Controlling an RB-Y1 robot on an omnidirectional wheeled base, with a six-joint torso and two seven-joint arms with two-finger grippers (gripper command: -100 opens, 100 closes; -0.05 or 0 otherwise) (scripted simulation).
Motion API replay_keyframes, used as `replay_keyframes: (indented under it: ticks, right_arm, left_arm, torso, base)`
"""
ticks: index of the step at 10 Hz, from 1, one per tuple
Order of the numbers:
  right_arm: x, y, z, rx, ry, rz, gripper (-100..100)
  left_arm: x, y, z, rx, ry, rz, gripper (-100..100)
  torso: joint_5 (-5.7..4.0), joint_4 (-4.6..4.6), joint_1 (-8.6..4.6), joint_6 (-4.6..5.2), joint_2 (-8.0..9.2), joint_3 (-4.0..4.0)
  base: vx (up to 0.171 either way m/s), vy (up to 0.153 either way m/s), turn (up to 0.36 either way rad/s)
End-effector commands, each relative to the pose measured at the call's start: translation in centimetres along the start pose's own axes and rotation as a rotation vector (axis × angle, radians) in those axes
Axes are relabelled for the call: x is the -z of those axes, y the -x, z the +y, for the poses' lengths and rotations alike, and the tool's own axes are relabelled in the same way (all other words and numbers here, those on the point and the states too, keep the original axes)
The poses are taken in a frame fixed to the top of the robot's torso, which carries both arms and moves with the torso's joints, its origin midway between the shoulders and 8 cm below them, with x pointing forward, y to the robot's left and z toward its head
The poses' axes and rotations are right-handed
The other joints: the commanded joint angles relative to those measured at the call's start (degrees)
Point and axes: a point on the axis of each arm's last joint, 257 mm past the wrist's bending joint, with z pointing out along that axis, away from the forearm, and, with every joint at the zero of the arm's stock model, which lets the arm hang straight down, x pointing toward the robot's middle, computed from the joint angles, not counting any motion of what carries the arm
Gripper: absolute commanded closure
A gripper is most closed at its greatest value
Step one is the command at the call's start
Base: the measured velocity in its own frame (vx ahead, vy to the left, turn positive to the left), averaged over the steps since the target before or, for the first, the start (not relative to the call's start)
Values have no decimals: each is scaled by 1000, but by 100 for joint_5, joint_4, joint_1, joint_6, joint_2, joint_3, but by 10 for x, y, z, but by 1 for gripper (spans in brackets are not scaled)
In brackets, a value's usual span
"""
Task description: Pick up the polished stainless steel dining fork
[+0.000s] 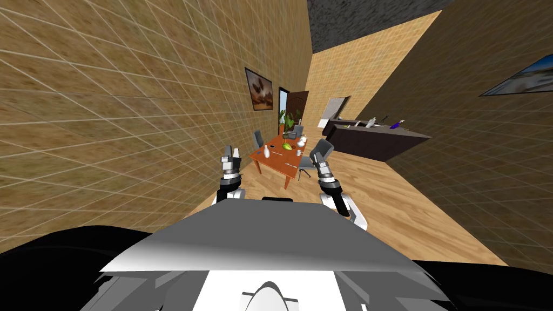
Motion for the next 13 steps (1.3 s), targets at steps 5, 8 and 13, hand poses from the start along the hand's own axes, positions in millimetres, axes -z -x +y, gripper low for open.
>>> replay_keyframes:
  ticks: [5,8,13]
  right_arm:
    - [27,-15,-79,161,-145,183,-100]
    - [42,-19,-106,198,-201,235,-100]
    - [89,-23,-168,311,-337,390,-100]
  left_arm:
    - [0,0,0,0,0,0,0]
    - [0,0,0,0,0,0,0]
    - [0,0,0,0,0,0,0]
  torso:
    - [3,-2,11,0,-10,-5]
    - [4,-4,17,0,-19,-11]
    - [7,-7,30,-1,-36,-20]
  base:
    - [-56,-18,180]
    - [-13,5,111]
    - [17,28,175]
